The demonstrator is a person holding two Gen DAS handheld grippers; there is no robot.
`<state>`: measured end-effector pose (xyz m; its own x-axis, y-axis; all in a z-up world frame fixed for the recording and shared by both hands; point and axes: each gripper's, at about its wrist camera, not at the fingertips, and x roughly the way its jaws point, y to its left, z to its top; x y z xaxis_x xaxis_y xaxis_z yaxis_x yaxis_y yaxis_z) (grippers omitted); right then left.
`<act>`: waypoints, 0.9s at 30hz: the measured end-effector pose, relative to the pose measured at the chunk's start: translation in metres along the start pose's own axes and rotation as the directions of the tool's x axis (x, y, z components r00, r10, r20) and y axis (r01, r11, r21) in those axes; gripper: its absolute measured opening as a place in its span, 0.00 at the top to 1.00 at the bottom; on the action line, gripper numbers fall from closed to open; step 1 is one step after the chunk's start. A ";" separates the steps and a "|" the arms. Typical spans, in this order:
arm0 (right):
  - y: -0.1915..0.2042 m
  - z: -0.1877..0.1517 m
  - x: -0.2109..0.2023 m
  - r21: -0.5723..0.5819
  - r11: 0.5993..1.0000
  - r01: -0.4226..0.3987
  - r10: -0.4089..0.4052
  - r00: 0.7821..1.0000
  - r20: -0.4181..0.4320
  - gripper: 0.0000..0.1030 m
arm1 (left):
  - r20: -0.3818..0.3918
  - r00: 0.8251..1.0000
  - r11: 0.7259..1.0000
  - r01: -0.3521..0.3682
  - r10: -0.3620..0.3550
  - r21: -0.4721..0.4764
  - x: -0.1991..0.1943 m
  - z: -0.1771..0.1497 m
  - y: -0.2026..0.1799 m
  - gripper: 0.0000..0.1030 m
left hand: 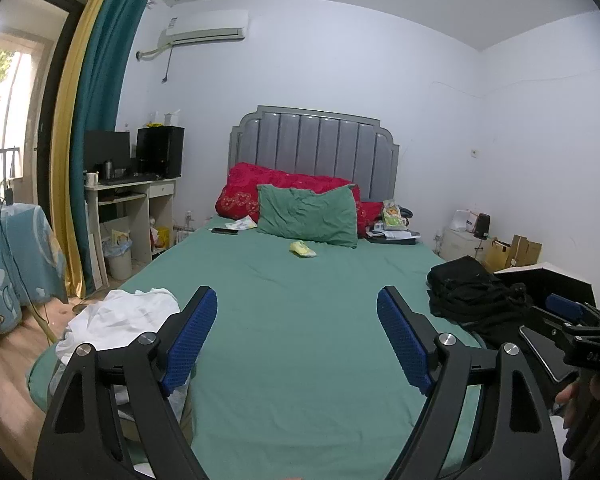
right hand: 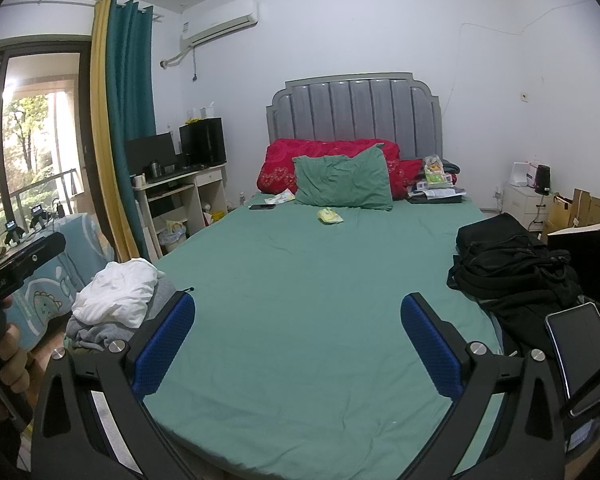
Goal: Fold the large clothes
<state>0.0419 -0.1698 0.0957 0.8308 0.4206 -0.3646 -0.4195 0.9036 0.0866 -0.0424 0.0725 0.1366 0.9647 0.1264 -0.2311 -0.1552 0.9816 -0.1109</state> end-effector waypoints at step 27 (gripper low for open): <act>0.004 0.002 -0.002 0.002 1.000 0.007 -0.007 1.000 -0.006 0.01 | -0.012 1.000 1.000 0.016 -0.016 0.010 0.006 0.003 -0.001 0.18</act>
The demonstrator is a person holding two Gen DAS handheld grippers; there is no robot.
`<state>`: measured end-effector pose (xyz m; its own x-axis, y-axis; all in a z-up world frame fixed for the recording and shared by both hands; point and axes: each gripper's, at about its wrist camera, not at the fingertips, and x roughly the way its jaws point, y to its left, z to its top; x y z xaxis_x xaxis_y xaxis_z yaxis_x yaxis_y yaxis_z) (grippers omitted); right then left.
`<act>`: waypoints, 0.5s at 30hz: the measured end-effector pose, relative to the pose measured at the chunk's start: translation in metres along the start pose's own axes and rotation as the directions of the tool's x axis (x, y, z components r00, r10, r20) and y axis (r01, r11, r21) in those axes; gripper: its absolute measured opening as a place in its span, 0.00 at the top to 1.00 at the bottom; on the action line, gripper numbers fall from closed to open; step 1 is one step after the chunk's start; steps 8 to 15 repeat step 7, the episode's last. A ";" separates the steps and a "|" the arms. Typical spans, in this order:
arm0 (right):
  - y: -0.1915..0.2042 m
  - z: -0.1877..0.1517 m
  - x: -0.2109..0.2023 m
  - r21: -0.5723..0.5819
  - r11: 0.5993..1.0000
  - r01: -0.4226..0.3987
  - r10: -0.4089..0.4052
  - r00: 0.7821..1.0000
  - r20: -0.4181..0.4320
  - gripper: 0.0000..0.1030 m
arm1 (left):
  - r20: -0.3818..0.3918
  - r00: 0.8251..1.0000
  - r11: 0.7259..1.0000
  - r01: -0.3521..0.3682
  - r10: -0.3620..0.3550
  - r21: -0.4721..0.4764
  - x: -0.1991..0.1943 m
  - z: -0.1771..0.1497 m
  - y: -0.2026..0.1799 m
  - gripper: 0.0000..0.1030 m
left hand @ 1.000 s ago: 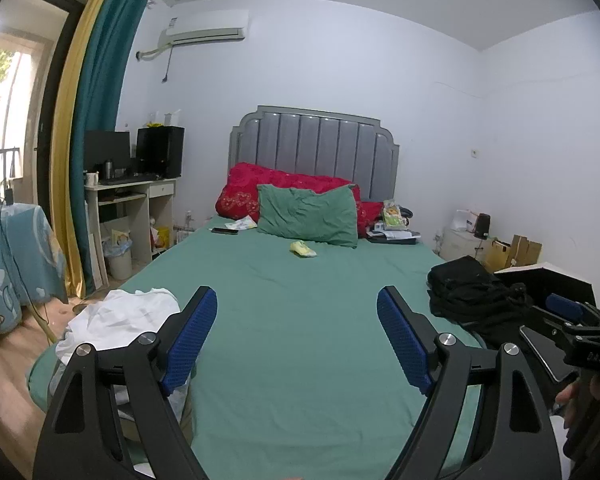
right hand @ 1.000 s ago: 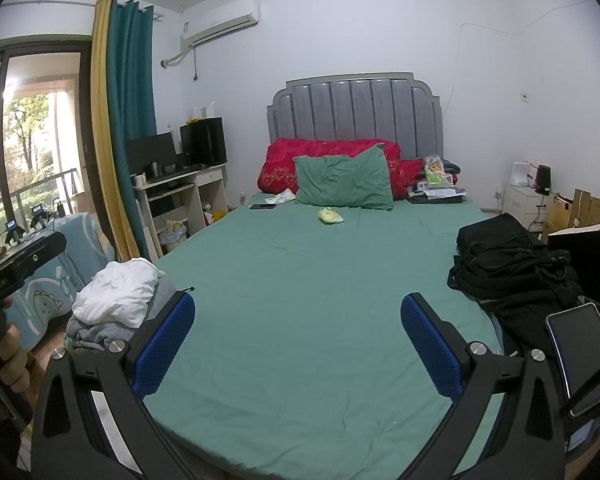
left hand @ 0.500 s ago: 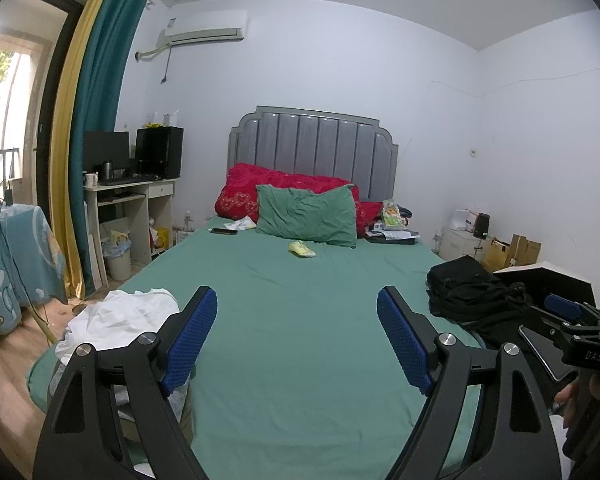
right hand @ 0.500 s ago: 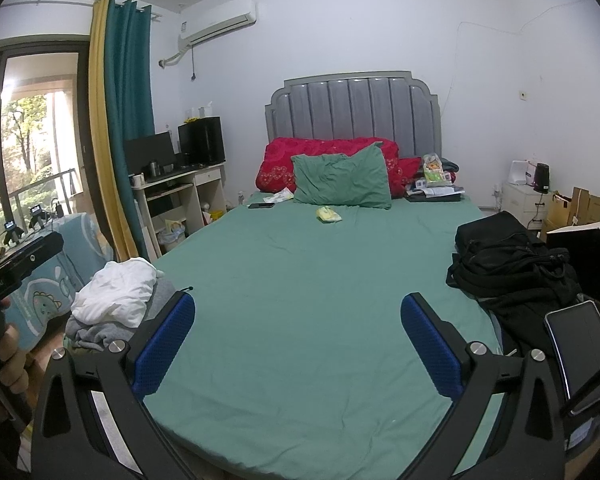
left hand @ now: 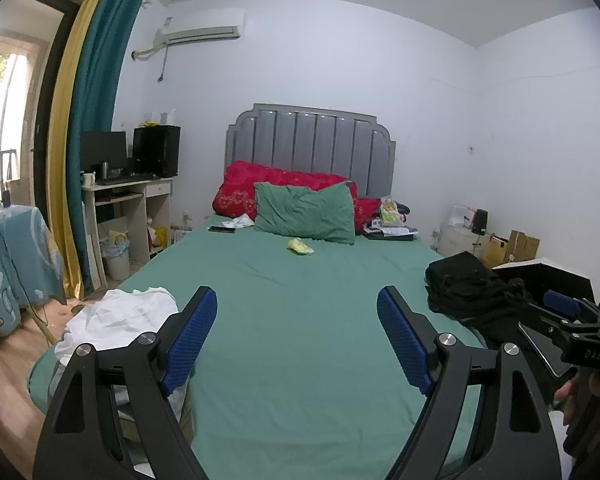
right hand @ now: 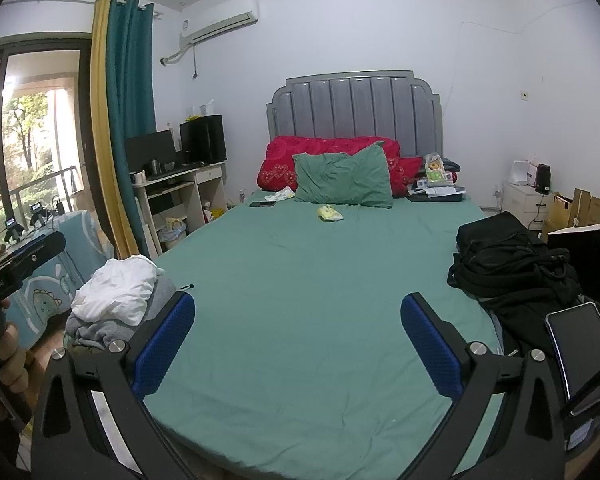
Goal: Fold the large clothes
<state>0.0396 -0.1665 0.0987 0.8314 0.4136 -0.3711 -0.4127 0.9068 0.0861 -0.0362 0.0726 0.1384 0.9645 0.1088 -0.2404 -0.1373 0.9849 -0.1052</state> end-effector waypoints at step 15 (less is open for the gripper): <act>0.001 0.000 0.000 -0.001 1.000 0.002 -0.002 1.000 -0.001 0.01 | -0.005 1.000 1.000 0.024 -0.024 0.019 0.003 0.000 0.003 0.18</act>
